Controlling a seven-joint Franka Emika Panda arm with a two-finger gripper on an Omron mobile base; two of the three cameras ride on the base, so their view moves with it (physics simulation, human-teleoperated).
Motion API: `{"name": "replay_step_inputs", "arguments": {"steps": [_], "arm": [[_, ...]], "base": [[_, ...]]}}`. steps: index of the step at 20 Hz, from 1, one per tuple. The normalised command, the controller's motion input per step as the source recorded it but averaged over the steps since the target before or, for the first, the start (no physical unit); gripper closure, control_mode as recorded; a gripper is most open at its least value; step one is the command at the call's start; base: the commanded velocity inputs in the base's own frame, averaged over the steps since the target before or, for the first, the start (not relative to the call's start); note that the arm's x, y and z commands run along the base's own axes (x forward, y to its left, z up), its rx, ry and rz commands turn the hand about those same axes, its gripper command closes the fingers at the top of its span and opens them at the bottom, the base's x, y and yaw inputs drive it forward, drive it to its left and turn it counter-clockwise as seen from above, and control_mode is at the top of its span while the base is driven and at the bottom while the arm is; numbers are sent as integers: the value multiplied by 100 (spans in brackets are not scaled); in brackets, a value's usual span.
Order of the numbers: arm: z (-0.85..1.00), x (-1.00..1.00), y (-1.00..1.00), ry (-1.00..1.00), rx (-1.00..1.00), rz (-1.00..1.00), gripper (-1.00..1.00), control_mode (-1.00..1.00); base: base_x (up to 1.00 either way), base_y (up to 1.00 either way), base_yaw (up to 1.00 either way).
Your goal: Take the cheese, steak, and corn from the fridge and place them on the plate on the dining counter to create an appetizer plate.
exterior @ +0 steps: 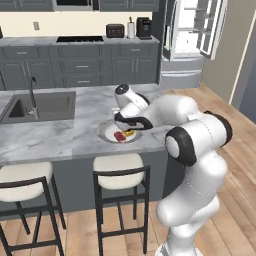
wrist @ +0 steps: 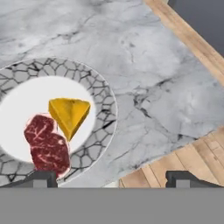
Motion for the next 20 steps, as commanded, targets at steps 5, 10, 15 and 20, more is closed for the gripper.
{"name": "replay_step_inputs", "arguments": {"steps": [5, 10, 15, 20], "arm": [[94, -100, -79, 0, 1, -9, -100, -100], [83, -100, -65, 0, 2, -3, -100, -100], [60, -98, -46, 0, 0, 9, -100, -100], [61, -100, -41, 0, 0, 16, -100, -100]], "base": [[0, 0, 0], [0, 0, 0], [0, 0, 0], [0, 0, 0]]}}
